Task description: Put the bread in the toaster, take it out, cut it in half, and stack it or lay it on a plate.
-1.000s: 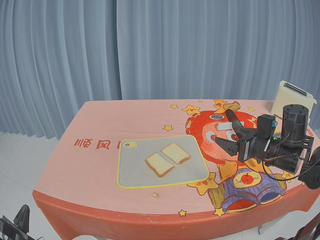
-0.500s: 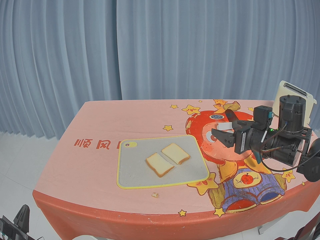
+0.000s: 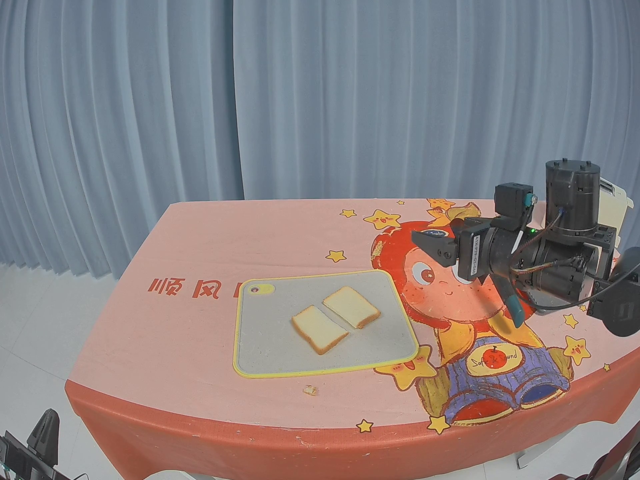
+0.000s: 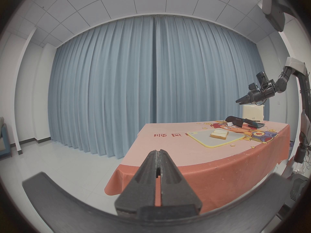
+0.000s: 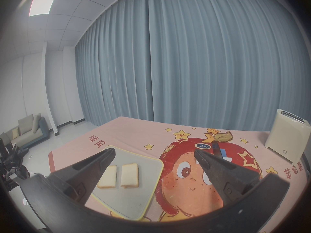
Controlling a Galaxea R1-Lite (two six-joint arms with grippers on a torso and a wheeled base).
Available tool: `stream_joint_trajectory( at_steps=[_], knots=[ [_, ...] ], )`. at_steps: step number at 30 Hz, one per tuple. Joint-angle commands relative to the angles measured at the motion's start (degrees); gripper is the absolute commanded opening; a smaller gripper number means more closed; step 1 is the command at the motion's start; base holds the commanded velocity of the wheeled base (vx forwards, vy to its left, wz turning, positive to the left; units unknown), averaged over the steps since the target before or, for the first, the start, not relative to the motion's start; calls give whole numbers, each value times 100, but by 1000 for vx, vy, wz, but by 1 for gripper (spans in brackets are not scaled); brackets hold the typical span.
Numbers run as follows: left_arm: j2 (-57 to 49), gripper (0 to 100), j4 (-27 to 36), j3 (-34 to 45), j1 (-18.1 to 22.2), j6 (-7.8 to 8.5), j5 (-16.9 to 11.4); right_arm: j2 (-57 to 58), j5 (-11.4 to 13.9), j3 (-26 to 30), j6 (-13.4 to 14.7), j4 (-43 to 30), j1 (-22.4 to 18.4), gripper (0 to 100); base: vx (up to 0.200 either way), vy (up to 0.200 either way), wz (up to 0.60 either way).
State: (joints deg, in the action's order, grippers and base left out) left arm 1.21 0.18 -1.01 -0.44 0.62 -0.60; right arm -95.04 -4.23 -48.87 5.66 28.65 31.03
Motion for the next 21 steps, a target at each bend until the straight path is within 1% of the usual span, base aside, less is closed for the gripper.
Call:
stream_joint_trajectory(
  at_steps=[1, 4, 13, 21],
  knots=[
    [2, 0, -1, 92, 0, -1, -2, -76, -43, 132, 6, 9, 53, 100, 0, 0, 0],
    [2, 0, -1, 92, 0, -1, -2, -85, -43, 238, -12, 27, 26, 100, 0, 0, 0],
    [2, 0, -1, 92, 0, -1, -2, -234, 28, 211, -3, 71, -61, 100, 0, 0, 0],
    [11, 0, -1, 92, 0, -1, -2, -463, 45, 255, 6, 80, 26, 100, 0, 0, 0]
  ],
)
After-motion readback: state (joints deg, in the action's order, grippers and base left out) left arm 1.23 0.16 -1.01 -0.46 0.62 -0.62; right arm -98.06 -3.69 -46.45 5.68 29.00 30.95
